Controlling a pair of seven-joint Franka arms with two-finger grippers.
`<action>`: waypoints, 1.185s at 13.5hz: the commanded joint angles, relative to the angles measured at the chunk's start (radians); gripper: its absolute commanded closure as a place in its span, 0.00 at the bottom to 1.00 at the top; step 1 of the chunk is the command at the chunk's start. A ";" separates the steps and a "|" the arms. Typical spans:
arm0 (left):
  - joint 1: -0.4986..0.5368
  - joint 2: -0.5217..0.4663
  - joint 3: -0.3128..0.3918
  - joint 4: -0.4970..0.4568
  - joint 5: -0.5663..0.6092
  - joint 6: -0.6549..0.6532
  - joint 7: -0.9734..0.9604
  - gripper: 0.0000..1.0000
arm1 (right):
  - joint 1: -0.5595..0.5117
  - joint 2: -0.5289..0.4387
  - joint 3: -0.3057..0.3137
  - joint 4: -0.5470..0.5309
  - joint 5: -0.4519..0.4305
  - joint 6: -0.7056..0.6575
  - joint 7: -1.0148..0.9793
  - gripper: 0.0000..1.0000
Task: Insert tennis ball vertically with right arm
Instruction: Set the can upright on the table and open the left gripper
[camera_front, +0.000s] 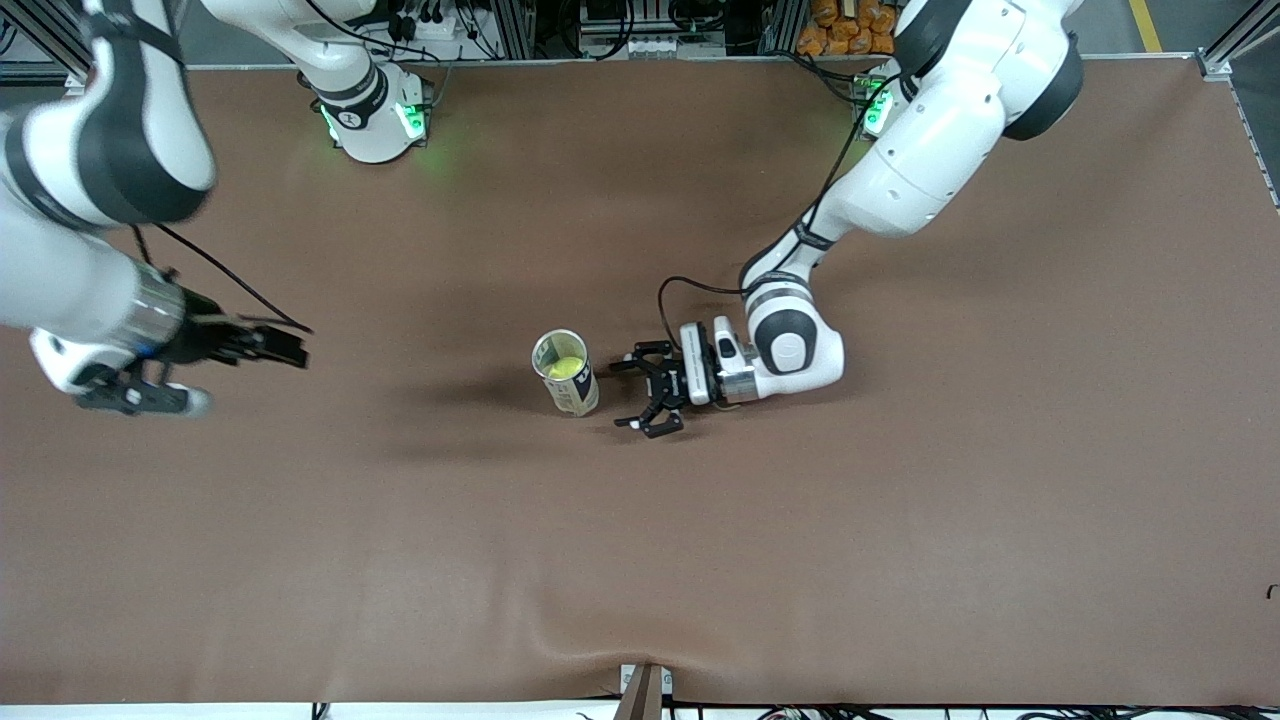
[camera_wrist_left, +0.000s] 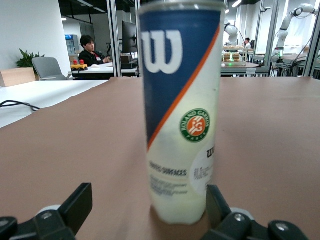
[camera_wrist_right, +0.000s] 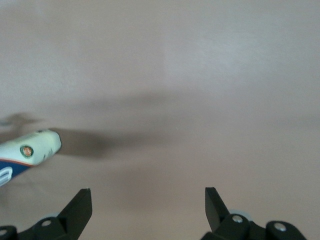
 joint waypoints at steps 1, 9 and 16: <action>0.052 -0.073 -0.015 -0.086 0.081 -0.007 -0.048 0.00 | -0.031 -0.107 0.019 -0.037 -0.020 -0.067 -0.013 0.00; 0.217 -0.198 -0.012 -0.197 0.469 -0.080 -0.293 0.00 | -0.051 -0.158 0.023 0.114 -0.103 -0.293 -0.081 0.00; 0.368 -0.272 -0.004 -0.234 0.927 -0.108 -0.583 0.00 | -0.073 -0.153 -0.019 0.118 -0.097 -0.288 -0.167 0.00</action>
